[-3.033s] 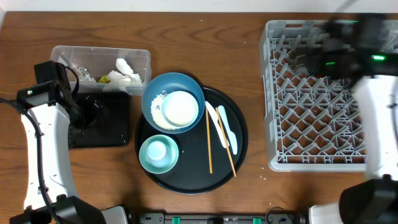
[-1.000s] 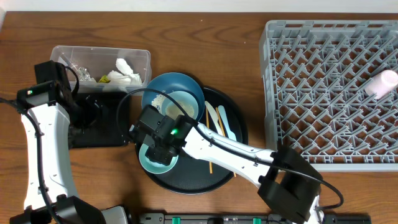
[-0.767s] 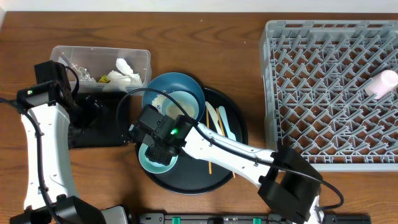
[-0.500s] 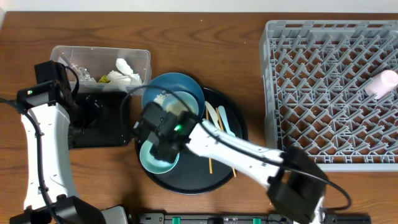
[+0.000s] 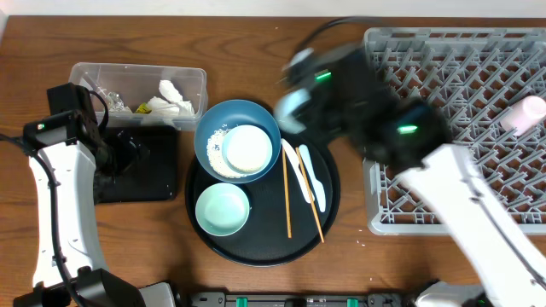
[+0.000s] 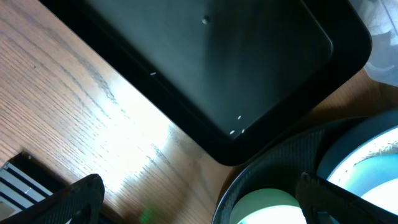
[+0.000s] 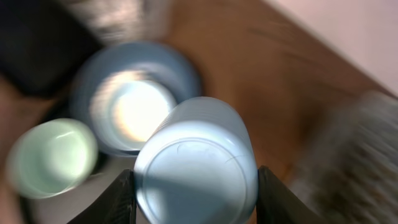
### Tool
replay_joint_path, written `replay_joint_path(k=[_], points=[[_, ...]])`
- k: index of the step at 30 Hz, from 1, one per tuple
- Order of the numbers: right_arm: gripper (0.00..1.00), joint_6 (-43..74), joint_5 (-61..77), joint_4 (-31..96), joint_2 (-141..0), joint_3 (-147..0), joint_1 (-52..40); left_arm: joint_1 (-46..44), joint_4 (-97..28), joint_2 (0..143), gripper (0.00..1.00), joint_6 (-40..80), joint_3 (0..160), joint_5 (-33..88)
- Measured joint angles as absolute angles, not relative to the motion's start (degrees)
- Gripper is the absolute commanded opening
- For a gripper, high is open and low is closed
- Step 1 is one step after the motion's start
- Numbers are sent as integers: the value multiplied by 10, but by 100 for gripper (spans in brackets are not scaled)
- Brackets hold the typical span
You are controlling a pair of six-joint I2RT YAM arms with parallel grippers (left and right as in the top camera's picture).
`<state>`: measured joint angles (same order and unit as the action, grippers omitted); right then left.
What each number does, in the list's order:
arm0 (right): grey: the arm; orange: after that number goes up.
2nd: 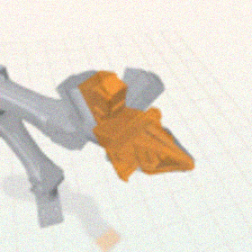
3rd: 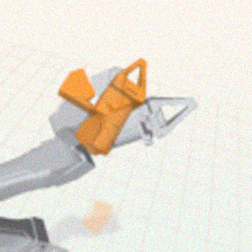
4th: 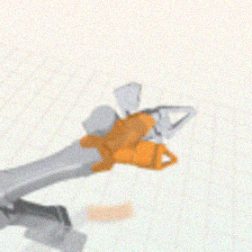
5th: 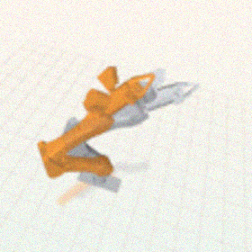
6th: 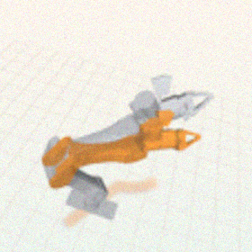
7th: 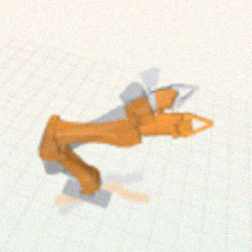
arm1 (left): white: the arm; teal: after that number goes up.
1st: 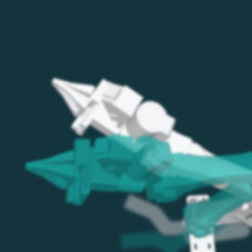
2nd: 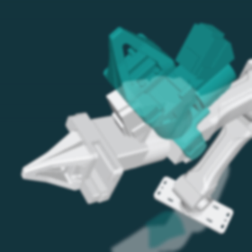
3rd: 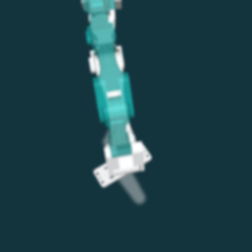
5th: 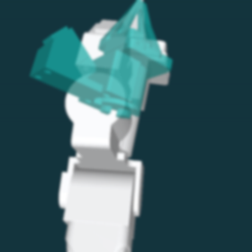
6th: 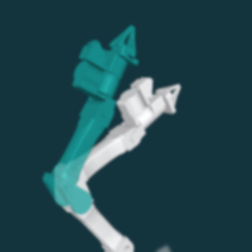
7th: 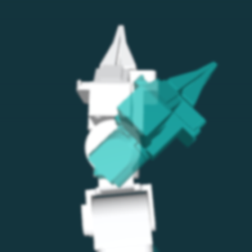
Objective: Sort waste into correct bins and load items into the dishwasher rack
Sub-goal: 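Carry the white cup to the rack beside the pink cup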
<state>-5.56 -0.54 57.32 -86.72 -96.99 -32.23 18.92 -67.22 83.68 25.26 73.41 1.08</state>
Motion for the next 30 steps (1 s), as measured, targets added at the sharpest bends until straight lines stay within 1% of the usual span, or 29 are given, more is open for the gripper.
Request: replay_joint_path(k=[4, 10, 16, 22, 30], points=[[26, -46, -37, 584, -839, -970, -191, 189, -672, 837, 100, 253, 734, 11], [25, -17, -54, 588, -840, -970, 14, 189, -672, 837, 100, 253, 734, 11], [26, -6, -60, 576, -847, -970, 171, 189, -672, 837, 100, 253, 734, 11], [27, 0, -58, 564, -905, -970, 287, 189, -672, 837, 100, 253, 734, 11], [25, 9, -15, 503, -996, -970, 381, 189, -672, 837, 100, 253, 734, 11]])
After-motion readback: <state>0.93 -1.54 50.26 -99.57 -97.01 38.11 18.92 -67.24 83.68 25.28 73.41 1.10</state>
